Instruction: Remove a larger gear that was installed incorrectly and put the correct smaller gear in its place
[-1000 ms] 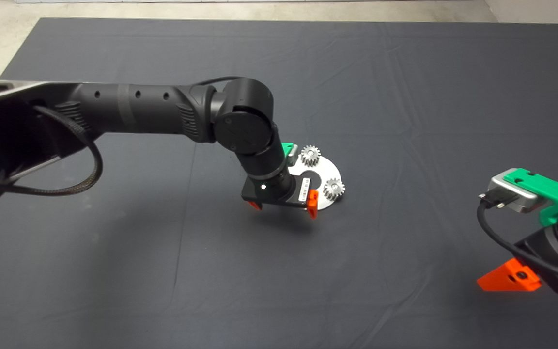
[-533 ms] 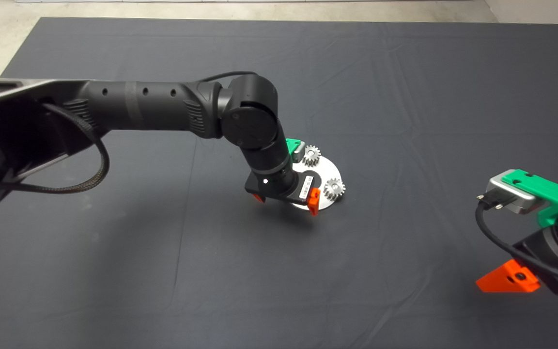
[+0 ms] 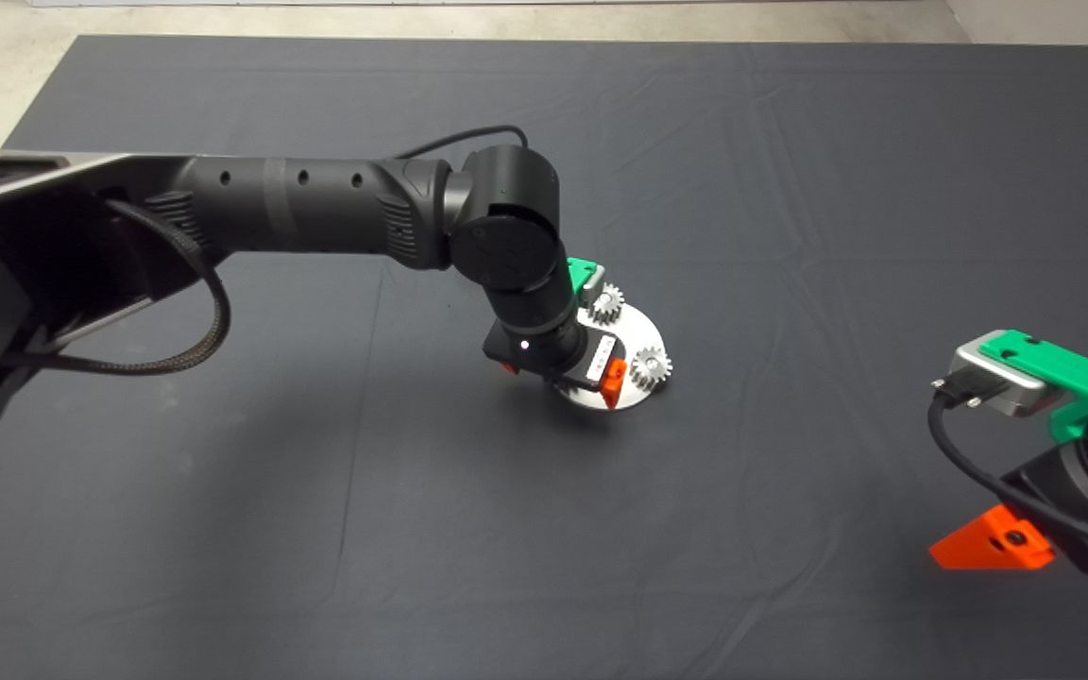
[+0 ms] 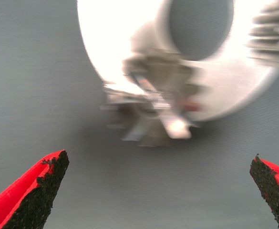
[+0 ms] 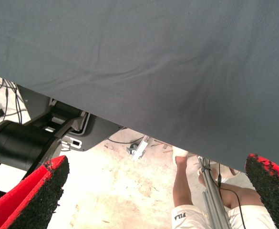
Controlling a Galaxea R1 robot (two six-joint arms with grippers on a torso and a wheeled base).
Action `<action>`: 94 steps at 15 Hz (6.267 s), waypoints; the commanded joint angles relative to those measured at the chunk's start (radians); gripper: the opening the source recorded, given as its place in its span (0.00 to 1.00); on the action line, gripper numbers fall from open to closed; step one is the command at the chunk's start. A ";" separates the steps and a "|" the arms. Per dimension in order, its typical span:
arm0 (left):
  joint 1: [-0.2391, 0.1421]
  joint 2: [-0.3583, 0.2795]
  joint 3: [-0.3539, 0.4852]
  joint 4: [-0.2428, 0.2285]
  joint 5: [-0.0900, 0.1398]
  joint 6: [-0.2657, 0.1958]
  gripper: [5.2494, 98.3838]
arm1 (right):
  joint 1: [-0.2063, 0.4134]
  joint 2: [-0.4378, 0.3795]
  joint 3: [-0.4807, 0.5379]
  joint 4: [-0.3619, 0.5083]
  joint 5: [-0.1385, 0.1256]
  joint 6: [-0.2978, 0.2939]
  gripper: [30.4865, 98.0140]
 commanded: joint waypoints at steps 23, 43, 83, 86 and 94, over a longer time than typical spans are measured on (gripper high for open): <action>-0.009 0.074 -0.102 0.047 -0.045 0.079 1.00 | 0.012 -0.004 0.001 0.034 -0.118 -0.002 0.99; 0.006 0.056 -0.074 0.104 -0.033 0.073 1.00 | 0.018 -0.050 0.001 0.034 -0.118 -0.004 0.99; 0.037 0.029 -0.056 0.163 -0.040 0.079 1.00 | 0.021 -0.052 0.001 0.034 -0.118 -0.004 0.99; 0.050 0.028 -0.059 0.164 -0.040 0.079 0.96 | 0.020 -0.052 0.001 0.034 -0.118 -0.004 0.99; 0.055 0.025 -0.051 0.165 -0.043 0.078 0.85 | 0.021 -0.052 0.001 0.034 -0.118 -0.004 0.99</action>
